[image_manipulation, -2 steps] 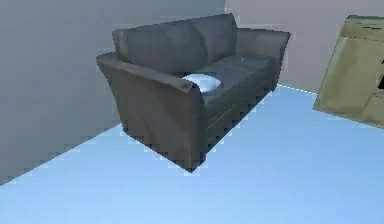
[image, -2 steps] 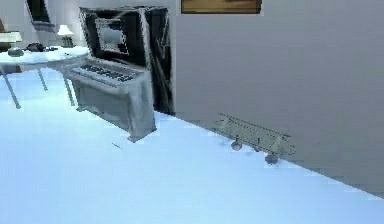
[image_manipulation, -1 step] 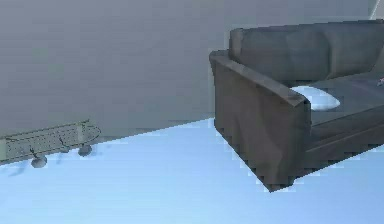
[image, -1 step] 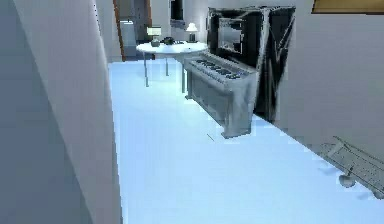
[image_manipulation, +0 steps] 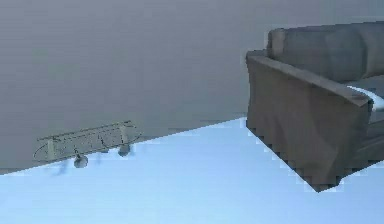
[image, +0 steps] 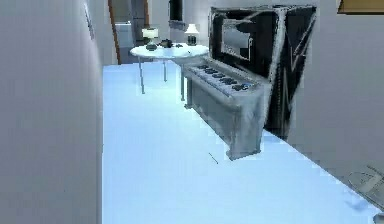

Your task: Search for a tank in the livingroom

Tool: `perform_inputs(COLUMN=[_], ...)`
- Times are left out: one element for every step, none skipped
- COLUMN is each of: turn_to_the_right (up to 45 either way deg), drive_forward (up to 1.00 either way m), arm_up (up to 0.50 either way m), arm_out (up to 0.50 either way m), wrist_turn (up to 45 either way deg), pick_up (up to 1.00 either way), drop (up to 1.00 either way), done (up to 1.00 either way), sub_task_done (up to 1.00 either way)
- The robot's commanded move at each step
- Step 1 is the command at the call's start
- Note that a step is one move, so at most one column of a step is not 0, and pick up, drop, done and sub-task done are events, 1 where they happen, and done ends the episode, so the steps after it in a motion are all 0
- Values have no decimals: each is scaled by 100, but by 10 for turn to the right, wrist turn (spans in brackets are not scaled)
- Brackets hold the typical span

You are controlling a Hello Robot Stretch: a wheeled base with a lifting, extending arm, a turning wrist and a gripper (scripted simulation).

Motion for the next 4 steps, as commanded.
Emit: perform_inputs(turn_to_the_right=[-180,0,0,-30], drive_forward=[0,5,100,0], arm_up=[0,0,0,0], arm_out=[0,0,0,0], wrist_turn=[0,0,0,0], pick_up=[0,0,0,0], drop=[0,0,0,0], done=[0,0,0,0], sub_task_done=[0,0,0,0])
